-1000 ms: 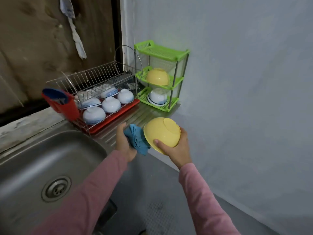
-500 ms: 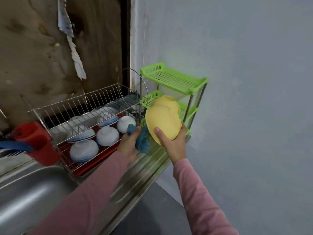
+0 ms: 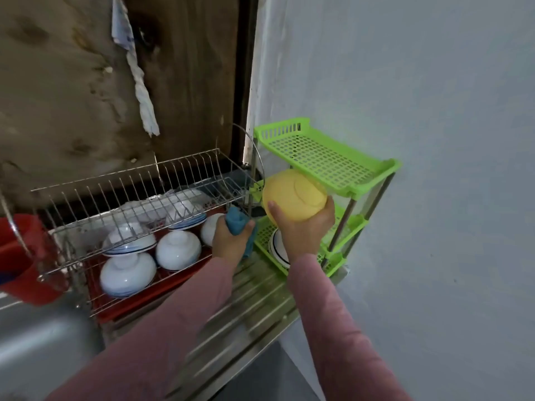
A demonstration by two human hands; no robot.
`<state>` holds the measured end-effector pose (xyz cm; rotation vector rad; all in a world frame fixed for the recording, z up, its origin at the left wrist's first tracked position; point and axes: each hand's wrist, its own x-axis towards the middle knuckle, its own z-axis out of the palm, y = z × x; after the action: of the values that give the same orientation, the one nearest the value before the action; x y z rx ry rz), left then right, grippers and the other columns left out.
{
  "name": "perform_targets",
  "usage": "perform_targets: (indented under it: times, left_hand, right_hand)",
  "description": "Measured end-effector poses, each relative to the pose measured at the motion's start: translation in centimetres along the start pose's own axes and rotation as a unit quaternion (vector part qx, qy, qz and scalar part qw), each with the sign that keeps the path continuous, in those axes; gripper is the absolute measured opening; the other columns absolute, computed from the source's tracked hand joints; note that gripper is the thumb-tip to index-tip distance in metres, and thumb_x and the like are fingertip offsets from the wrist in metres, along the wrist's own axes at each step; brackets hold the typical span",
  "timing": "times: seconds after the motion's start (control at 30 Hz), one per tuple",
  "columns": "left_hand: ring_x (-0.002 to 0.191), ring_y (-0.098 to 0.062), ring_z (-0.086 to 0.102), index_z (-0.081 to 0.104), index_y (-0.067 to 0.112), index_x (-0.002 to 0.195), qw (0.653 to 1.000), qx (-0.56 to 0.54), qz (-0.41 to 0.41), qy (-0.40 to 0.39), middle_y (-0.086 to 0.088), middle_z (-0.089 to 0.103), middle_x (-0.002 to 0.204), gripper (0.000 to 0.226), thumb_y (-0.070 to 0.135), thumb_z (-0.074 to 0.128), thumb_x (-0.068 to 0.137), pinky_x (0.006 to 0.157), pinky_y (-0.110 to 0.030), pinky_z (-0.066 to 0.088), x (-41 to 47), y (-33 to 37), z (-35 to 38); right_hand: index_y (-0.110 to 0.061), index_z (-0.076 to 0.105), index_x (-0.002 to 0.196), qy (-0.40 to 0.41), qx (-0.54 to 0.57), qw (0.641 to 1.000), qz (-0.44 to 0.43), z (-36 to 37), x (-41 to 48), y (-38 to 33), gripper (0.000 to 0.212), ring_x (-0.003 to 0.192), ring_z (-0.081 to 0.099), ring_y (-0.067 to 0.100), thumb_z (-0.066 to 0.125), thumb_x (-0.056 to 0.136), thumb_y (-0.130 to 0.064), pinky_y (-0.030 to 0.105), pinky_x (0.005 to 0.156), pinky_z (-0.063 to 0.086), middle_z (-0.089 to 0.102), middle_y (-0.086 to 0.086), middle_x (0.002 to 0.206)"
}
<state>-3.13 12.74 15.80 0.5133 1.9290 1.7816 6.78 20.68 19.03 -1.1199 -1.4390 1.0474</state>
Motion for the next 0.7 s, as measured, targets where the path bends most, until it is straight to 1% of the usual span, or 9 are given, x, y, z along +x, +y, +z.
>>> perform_targets:
  times: [0.07, 0.13, 0.2, 0.27, 0.4, 0.47, 0.53, 0.63, 0.7]
  left_hand:
    - [0.087, -0.037, 0.066, 0.056, 0.004, 0.111, 1.0, 0.003, -0.01, 0.005, -0.019, 0.066, 0.098, 0.055, 0.046, 0.074, 0.08, 0.074, -0.049, 0.056, 0.9, -0.3, 1.0]
    - [0.082, -0.036, 0.065, 0.055, 0.005, 0.112, 1.0, -0.004, -0.018, 0.003, -0.02, 0.065, 0.096, 0.064, 0.055, 0.073, 0.076, 0.065, -0.044, 0.055, 1.9, -0.9, 1.7]
    - [0.08, -0.03, 0.063, 0.053, 0.006, 0.116, 0.999, -0.015, -0.027, 0.006, -0.019, 0.065, 0.099, 0.049, 0.04, 0.071, 0.087, 0.059, -0.031, 0.05, 2.1, -0.8, 2.1]
    - [0.077, -0.018, 0.06, 0.05, 0.009, 0.116, 0.999, -0.016, -0.042, 0.018, -0.01, 0.063, 0.096, 0.038, 0.031, 0.068, 0.091, 0.055, -0.021, 0.046, 2.5, -1.1, 2.2]
    - [0.078, -0.023, 0.058, 0.05, 0.007, 0.116, 0.998, -0.032, -0.058, 0.023, -0.015, 0.062, 0.097, 0.038, 0.029, 0.068, 0.091, 0.057, -0.027, 0.045, 3.0, -2.1, 2.4]
    - [0.079, -0.015, 0.057, 0.045, 0.013, 0.113, 0.997, -0.04, -0.058, 0.045, -0.004, 0.058, 0.095, 0.029, 0.02, 0.065, 0.094, 0.062, -0.024, 0.047, 3.0, -2.3, 2.6]
    - [0.081, -0.011, 0.055, 0.043, 0.016, 0.115, 0.995, -0.053, -0.069, 0.056, 0.0, 0.056, 0.097, 0.03, 0.018, 0.064, 0.094, 0.061, -0.018, 0.047, 2.6, -2.5, 2.8]
    - [0.079, -0.007, 0.057, 0.046, 0.013, 0.124, 0.99, -0.074, -0.091, 0.076, -0.004, 0.059, 0.106, 0.035, 0.019, 0.065, 0.094, 0.052, -0.01, 0.047, 1.7, -2.9, 2.5]
    - [0.079, -0.006, 0.06, 0.049, 0.007, 0.127, 0.986, -0.096, -0.099, 0.088, -0.008, 0.062, 0.111, 0.039, 0.017, 0.065, 0.093, 0.052, -0.009, 0.048, 1.0, -3.2, 2.0]
  right_hand:
    - [-0.012, 0.02, 0.153, 0.007, -0.009, 1.0, 0.005, 0.2, 1.7, 0.5, 0.127, 0.142, 0.024, 0.027, 0.096, 0.056, -0.044, 0.044, 0.118, 0.026, 0.022, 0.012, 0.152]
    - [-0.01, 0.02, 0.152, 0.008, -0.02, 1.0, 0.013, 0.5, 3.2, 0.9, 0.128, 0.142, 0.024, 0.028, 0.095, 0.055, -0.048, 0.046, 0.119, 0.027, 0.024, 0.012, 0.152]
    - [-0.007, 0.018, 0.154, 0.003, -0.037, 0.998, 0.04, 0.9, 4.3, 1.0, 0.129, 0.147, 0.018, 0.027, 0.092, 0.058, -0.052, 0.042, 0.122, 0.02, 0.02, 0.013, 0.157]
    - [-0.004, 0.013, 0.155, 0.003, -0.059, 0.995, 0.08, 1.0, 5.3, 1.2, 0.126, 0.15, 0.012, 0.027, 0.088, 0.065, -0.052, 0.036, 0.12, 0.015, 0.013, 0.016, 0.16]
    - [-0.001, 0.007, 0.155, 0.006, -0.141, 0.981, 0.13, 0.9, 6.5, 1.9, 0.118, 0.153, 0.003, 0.034, 0.077, 0.077, -0.055, 0.043, 0.124, 0.008, 0.001, 0.024, 0.163]
    - [0.001, 0.008, 0.155, 0.0, -0.165, 0.981, 0.099, 1.1, 6.2, 2.3, 0.114, 0.153, 0.001, 0.037, 0.075, 0.08, -0.053, 0.046, 0.124, 0.006, -0.002, 0.024, 0.163]
    - [0.001, 0.012, 0.154, -0.015, -0.159, 0.987, 0.035, 1.4, 5.2, 2.7, 0.108, 0.151, 0.002, 0.04, 0.075, 0.082, -0.048, 0.05, 0.123, 0.008, 0.001, 0.025, 0.162]
    - [-0.002, 0.023, 0.153, -0.041, -0.116, 0.989, -0.088, 1.8, 3.0, 3.6, 0.092, 0.15, 0.002, 0.04, 0.072, 0.086, -0.041, 0.057, 0.121, 0.013, 0.008, 0.025, 0.161]
    - [-0.003, 0.031, 0.15, -0.068, -0.093, 0.979, -0.165, 1.8, 1.4, 4.3, 0.08, 0.15, 0.006, 0.037, 0.063, 0.088, -0.043, 0.054, 0.118, 0.017, 0.015, 0.023, 0.16]
